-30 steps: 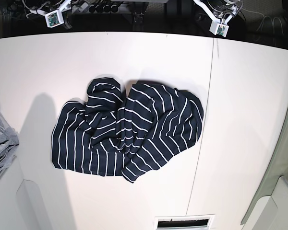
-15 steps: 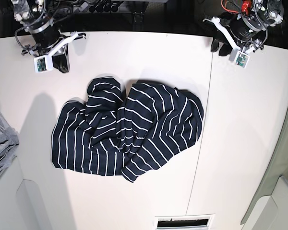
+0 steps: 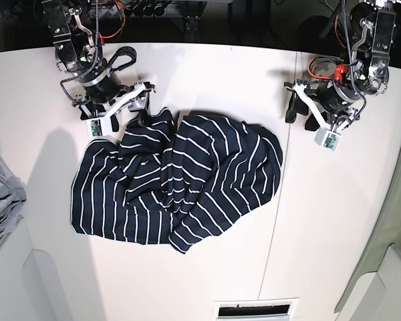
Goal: Layout the t-shirt on the table in an organized manner, then fold the t-shirt properly
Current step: 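Grasp opposite edges of the navy striped shirt with both grippers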
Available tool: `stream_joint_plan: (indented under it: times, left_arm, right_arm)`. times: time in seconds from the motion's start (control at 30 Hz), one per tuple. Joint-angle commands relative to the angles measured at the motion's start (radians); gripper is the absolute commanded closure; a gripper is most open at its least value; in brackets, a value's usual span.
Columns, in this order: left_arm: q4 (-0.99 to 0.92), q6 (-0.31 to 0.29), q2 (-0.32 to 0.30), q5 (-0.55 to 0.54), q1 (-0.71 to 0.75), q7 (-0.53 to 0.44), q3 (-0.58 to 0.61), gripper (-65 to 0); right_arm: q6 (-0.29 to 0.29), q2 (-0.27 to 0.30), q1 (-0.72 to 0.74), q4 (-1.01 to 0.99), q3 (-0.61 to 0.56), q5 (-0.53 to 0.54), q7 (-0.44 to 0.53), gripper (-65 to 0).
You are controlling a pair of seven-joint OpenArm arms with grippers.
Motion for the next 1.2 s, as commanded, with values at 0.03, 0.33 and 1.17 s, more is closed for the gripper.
stream_joint_plan:
  times: [0.03, 0.33, 1.17]
  left_arm:
    - [-0.031, -0.003, -0.011, -0.041, -0.069, -0.029, 0.018, -36.2]
    - [-0.110, -0.024, 0.017, -0.143, -0.223, -0.013, 0.045, -36.2]
    - [-0.114, -0.027, 0.014, -0.113, -0.289, 0.002, 0.045, 0.0]
  right_arm:
    - [0.000, -0.009, -0.003, 0.002, 0.003, 0.003, -0.016, -44.8]
    - [-0.001, -0.084, -0.003, 0.002, 0.003, -0.047, -0.019, -44.5]
    - [-0.029, -0.084, -0.022, 0.152, 0.127, -0.191, -0.107, 0.0]
